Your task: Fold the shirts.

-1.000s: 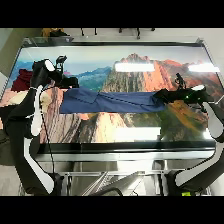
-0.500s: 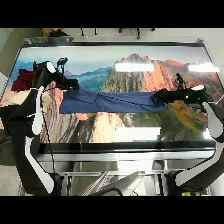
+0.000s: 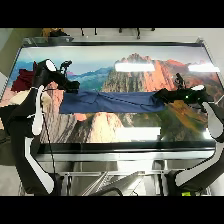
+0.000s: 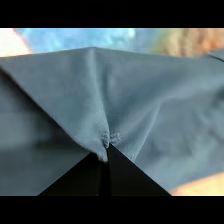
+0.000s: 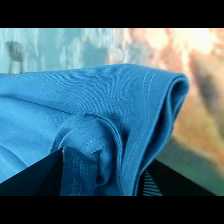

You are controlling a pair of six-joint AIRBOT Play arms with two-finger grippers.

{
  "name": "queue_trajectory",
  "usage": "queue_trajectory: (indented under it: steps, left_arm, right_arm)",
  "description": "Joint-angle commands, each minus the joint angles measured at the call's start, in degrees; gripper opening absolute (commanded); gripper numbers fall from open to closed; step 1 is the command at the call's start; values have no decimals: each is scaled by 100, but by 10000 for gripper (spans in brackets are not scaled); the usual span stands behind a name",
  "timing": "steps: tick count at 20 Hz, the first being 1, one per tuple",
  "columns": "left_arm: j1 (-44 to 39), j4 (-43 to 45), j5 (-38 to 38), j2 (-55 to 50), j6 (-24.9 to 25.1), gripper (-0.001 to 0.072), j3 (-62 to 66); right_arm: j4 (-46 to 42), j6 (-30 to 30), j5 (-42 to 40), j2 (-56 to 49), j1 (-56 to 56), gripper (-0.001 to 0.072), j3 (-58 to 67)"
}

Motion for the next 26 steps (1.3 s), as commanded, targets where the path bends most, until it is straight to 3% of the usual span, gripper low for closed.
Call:
queue_trajectory:
  steps: [1,5,13,14,15,16,20,21,22,24,25,26]
  left_arm:
    - [0,-11,-431,400,-92,19,66]
    - [-31,-11,-929,455,-280,19,-190]
    - [-208,533,-769,457,-415,22,-1414]
    - [-155,546,-817,455,-463,110,-1344]
    - [-125,546,-835,455,-555,467,-1252]
    - [-72,546,-883,455,-691,700,-1106]
    - [31,525,-1176,455,-789,700,-245]
    - [28,501,-1182,455,-791,699,-61]
    - [31,382,-1169,455,-798,699,85]
    - [31,7,-1071,455,-820,659,162]
    - [28,-245,-986,455,-831,475,70]
    - [28,-656,-896,452,-826,155,-101]
  right_arm:
    - [-2,2,61,-4,0,482,7]
    - [-4,2,136,-4,0,482,7]
    - [-4,2,238,-4,0,481,7]
    - [-4,2,238,-4,0,482,7]
    - [-2,2,238,-4,0,482,7]
    - [-2,2,251,-4,0,481,7]
    - [0,4,321,-4,0,481,7]
    - [0,4,348,-4,0,433,7]
    - [0,2,376,-4,0,265,7]
    - [0,0,455,-4,0,52,7]
    - [7,-31,492,-2,0,15,7]
    - [92,-131,553,17,0,15,9]
